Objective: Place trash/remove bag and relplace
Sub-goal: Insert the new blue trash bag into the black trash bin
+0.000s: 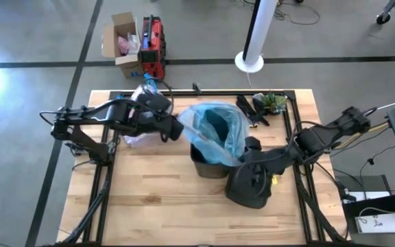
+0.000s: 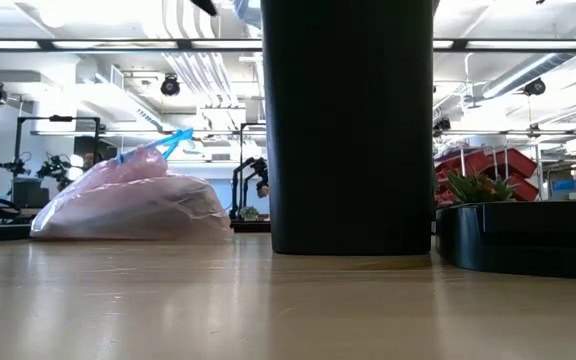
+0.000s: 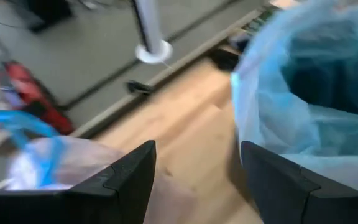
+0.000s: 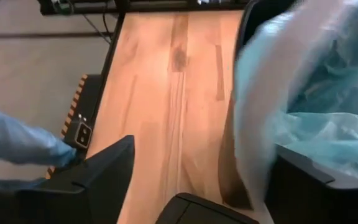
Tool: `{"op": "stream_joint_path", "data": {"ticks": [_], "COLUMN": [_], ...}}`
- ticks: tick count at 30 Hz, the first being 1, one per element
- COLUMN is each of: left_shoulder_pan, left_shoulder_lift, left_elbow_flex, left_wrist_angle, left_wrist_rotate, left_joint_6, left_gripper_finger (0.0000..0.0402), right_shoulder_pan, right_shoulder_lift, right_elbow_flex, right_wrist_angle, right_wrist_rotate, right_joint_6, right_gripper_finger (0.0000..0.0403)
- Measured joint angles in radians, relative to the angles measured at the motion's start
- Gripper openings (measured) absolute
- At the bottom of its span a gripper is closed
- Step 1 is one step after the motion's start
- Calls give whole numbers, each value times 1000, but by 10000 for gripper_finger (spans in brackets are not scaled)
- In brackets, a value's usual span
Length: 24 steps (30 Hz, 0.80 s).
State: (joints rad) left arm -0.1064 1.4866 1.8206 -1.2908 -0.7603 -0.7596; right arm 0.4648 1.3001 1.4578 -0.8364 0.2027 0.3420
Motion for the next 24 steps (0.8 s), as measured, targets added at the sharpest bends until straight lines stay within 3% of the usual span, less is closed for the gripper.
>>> {"op": "stream_joint_path", "data": {"ticks": [5, 10, 17, 20, 24], "left_shoulder_pan": [-22, -51, -79, -77, -56], "left_shoulder_lift": [-28, -33, 25, 88, 167], "left_elbow_flex": [-2, -2, -2, -3, 0], "left_wrist_angle": [21, 226, 718, 800, 782], "left_wrist_rotate": [-69, -62, 115, 158, 250], "left_joint_6": [-6, 105, 262, 243, 225], "left_gripper_finger": [220, 220, 220, 220, 220], "right_shoulder_pan": [0, 0, -17, -21, -20], "right_shoulder_lift": [-33, -56, -38, -30, -31], "right_elbow_flex": [9, 10, 10, 10, 10], "right_wrist_angle": [5, 1, 26, 90, 157], "right_wrist_rotate": [5, 85, 165, 165, 165], "right_joint_6": [11, -19, -103, -140, -160], "right_gripper_finger": [329, 340, 341, 341, 341]}}
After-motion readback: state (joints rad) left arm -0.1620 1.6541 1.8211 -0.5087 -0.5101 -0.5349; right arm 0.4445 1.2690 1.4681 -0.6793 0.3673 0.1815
